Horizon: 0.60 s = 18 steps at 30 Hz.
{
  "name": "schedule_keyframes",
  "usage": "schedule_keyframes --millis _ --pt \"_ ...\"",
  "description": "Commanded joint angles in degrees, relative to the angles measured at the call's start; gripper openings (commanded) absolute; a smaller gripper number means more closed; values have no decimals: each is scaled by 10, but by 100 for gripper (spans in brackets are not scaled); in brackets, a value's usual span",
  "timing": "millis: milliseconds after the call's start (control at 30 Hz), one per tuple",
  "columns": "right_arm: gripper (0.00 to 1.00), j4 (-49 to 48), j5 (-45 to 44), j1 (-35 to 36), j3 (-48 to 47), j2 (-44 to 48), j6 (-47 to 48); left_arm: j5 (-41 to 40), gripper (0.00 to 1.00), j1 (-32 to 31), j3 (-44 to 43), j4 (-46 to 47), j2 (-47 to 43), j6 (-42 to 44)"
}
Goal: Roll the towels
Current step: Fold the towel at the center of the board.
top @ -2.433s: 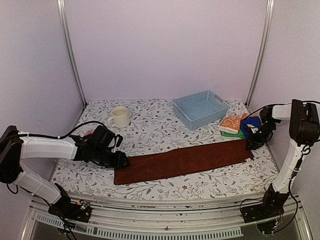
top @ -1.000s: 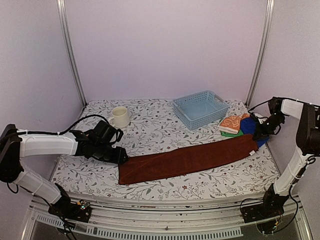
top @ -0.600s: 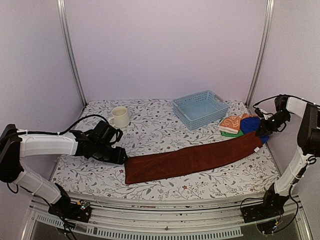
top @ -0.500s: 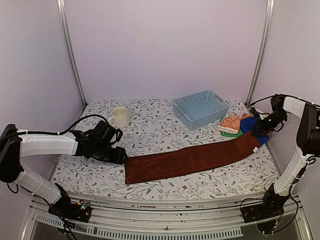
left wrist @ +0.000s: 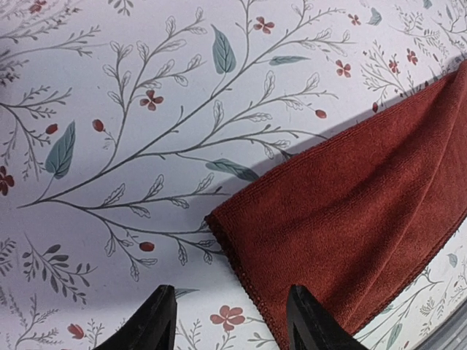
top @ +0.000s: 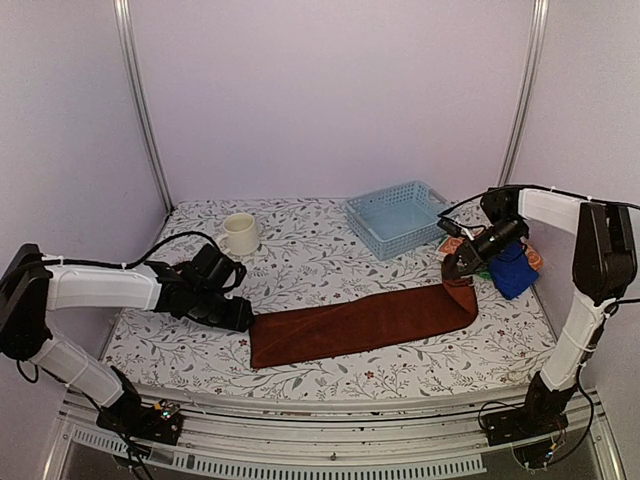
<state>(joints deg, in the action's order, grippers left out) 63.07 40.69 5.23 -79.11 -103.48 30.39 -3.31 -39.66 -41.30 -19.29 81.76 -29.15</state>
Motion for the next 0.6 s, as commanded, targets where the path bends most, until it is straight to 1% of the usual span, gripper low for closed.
schedule_keyframes --millis 0,300,467,567 --pt "2 27 77 48 -29 -35 -21 -15 53 -3 -9 -12 13 -2" --pt "2 8 113 156 -69 -91 -71 -25 53 -3 -12 -23 35 -19" --pt "2 -39 150 222 -67 -106 -117 -33 53 -3 -8 -34 43 -35" --pt "3 -89 165 255 -65 -112 -158 -34 53 -3 -9 -41 45 -46"
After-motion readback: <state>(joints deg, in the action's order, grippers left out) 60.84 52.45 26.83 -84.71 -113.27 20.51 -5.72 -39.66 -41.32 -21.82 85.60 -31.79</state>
